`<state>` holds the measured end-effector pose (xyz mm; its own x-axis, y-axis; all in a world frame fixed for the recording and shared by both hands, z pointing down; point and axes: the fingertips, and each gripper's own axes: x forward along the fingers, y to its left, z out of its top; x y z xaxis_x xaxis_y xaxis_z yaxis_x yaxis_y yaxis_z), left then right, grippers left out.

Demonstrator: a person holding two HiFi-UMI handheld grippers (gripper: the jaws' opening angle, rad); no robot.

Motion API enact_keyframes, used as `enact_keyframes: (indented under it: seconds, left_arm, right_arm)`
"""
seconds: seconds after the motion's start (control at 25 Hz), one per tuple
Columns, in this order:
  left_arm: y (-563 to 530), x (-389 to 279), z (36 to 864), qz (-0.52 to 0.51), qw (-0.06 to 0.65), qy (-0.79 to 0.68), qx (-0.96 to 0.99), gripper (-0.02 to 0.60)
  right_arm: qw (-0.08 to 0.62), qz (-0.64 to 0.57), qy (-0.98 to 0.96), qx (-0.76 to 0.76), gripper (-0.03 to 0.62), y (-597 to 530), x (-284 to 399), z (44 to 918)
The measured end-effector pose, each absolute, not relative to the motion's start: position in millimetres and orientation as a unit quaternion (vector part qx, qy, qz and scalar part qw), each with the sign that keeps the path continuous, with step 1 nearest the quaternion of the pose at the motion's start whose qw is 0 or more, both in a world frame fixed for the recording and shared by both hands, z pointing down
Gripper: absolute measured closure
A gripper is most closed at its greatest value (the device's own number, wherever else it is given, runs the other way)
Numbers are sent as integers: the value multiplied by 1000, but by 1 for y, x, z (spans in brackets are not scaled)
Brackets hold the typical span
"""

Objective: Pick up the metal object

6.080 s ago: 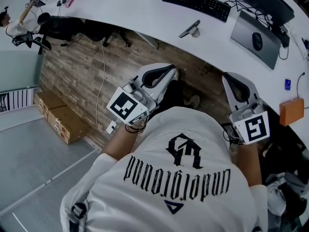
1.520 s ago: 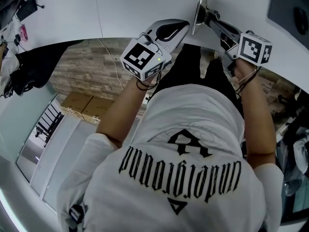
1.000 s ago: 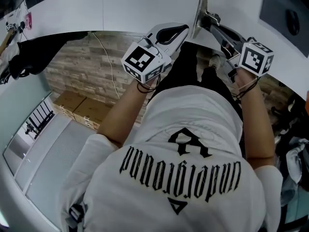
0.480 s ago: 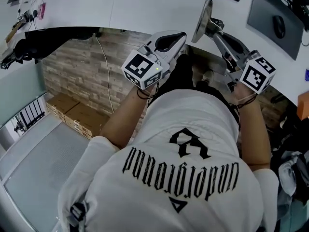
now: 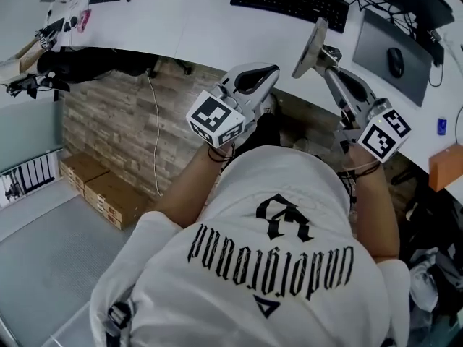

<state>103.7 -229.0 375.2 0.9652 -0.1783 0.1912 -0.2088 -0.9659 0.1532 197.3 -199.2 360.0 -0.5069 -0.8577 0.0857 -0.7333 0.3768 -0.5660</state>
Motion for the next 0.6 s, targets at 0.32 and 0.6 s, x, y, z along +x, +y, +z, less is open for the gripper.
enact_keyframes:
  seconds: [0.32, 0.6]
  left_arm:
    - [-215, 105, 318, 59, 32, -103, 992, 567]
    - [-210, 102, 274, 36, -8, -112, 993, 567]
  right_arm:
    - [109, -187, 848, -484, 577, -175, 196, 291]
    - [117, -132, 859, -480, 577, -160, 197, 240]
